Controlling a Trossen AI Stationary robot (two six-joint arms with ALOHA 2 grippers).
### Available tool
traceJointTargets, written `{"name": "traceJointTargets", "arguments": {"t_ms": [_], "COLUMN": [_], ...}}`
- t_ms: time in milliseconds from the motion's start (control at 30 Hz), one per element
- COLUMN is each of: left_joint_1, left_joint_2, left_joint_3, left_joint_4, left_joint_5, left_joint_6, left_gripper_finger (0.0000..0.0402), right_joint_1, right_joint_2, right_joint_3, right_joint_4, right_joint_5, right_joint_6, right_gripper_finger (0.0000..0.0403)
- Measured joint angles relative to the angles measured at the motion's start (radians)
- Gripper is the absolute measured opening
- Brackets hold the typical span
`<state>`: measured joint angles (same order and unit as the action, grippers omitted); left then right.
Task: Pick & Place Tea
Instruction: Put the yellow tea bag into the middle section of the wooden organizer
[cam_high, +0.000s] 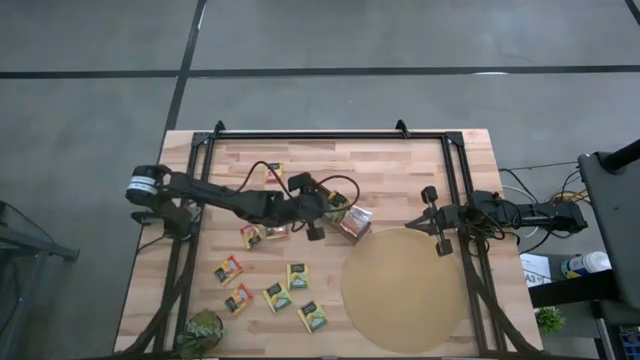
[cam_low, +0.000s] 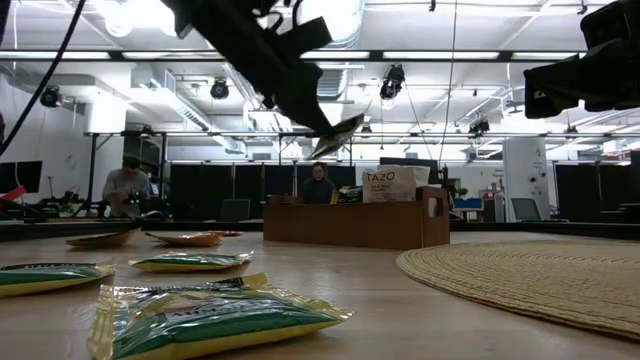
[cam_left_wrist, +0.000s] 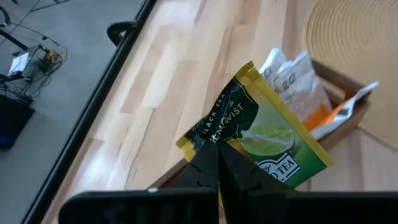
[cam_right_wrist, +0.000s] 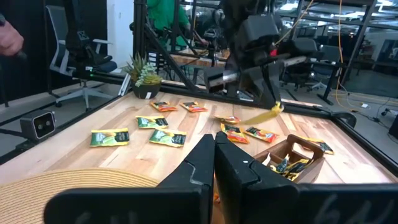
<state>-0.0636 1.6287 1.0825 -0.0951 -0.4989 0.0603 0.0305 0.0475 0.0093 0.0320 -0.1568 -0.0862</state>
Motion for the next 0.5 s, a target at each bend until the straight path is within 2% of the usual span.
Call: {"name": "traceJointTargets", "arguments": {"t_ms": [200, 500], "left_joint_1": [0.020, 0.048], "left_joint_2": [0.000, 0.021], "left_joint_3": [-0.068, -0.138], "left_joint_4": [0.151, 0.292], "left_joint_5": [0.000, -0.001], "left_joint_6": [0.011, 0.020], "left_gripper_finger": [0.0000, 0.0000], "right_joint_1": [0.000, 0.000], "right_joint_2": [0.000, 0.000], "right_joint_3": [0.000, 0.000], "right_joint_4": [0.000, 0.000], "right_joint_5": [0.000, 0.000], "right_joint_6": [0.000, 0.000], "right_gripper_finger": [0.0008, 0.0008]}}
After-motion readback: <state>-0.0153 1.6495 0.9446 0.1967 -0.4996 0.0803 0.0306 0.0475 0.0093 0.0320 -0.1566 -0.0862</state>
